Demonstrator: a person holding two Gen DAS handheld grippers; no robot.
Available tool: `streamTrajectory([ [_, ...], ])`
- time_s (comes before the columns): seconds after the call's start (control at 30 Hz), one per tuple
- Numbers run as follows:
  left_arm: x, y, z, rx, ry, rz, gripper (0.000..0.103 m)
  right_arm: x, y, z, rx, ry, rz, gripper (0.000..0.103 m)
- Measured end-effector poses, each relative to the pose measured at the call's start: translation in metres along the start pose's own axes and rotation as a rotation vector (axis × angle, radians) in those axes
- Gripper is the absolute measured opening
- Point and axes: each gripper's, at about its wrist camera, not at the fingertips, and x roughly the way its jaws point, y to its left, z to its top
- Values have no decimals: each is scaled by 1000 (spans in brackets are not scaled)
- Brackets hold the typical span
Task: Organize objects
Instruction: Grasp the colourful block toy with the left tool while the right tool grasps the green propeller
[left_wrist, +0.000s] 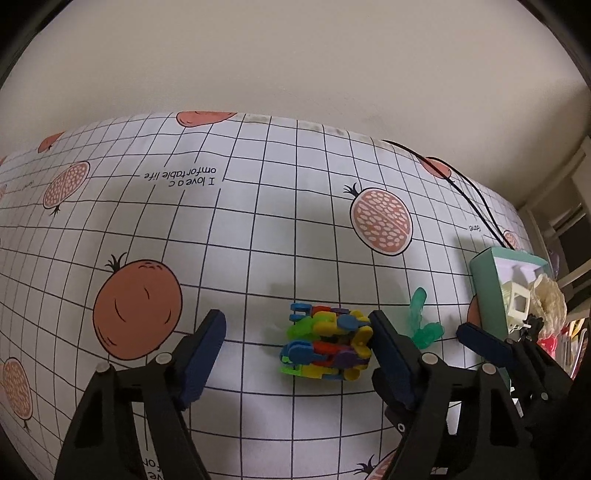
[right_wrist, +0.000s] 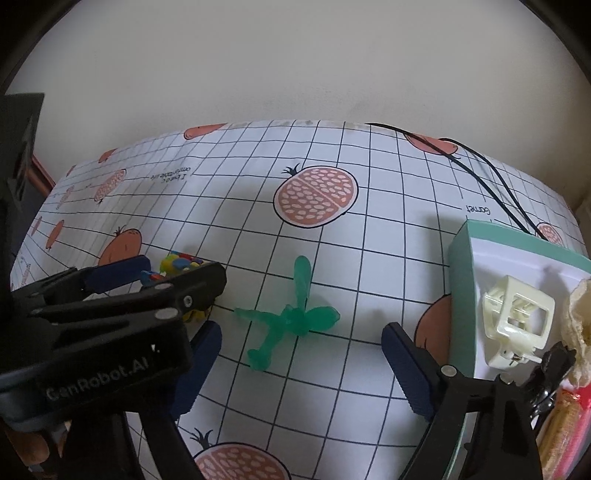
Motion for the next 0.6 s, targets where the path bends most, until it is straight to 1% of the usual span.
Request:
streamTrajectory([
  [0.1,-2,1,-1,5,-5,21,67,1,3,1,-19,-5,-5,88],
  [0.23,0,3,-1,3,-9,30,63,2,7,2,-40,-12,-18,81],
  [0.3,-1,4,-2,9,-11,47,54,2,9,2,-49,-15,-24,78],
  [0.37,-1,4,-2,15,-12,60,51,2,9,2,-53,-19,-31,71],
  [0.5,-4,7,-4,14,-16,63,48,2,10,3,-62,-23,-29,66],
  [0.57,-4,5,-5,19,-17,69,48,2,13,2,-72,-26,-26,61],
  [0.6,-4,5,-5,21,-19,72,47,1,14,2,-76,-26,-24,60],
])
